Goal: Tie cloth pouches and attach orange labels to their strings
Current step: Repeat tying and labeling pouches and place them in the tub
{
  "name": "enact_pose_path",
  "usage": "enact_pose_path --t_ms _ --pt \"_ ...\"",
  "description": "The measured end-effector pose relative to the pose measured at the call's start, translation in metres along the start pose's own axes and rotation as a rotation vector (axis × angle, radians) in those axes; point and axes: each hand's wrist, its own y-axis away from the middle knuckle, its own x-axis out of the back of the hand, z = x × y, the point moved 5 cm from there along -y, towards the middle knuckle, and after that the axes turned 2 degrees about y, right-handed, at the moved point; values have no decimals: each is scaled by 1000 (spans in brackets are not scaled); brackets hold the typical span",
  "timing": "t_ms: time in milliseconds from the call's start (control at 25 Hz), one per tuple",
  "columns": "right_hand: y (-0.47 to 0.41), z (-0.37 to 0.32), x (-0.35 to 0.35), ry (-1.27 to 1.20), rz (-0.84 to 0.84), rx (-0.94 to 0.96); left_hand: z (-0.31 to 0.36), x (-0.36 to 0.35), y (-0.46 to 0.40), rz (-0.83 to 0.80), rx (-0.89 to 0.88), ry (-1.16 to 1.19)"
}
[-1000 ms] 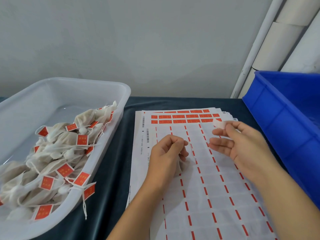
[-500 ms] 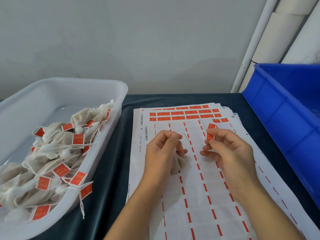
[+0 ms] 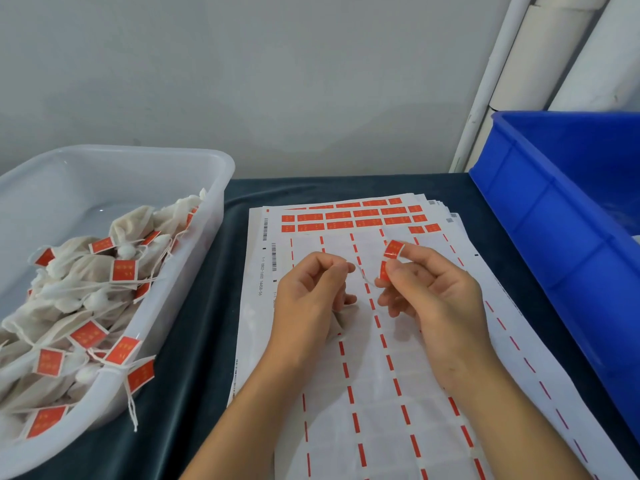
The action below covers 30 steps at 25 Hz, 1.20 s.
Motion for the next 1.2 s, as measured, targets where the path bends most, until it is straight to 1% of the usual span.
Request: enact_pose_path --t_ms 320,680,1200 --pt "7 1 -10 -46 -52 -56 6 -3 4 -59 -72 -46" --pt "6 4 -9 -3 -14 -50 8 -7 7 -137 -112 -70" --pt "7 2 -8 10 -42 -57 11 -9 9 -146 -125 -80"
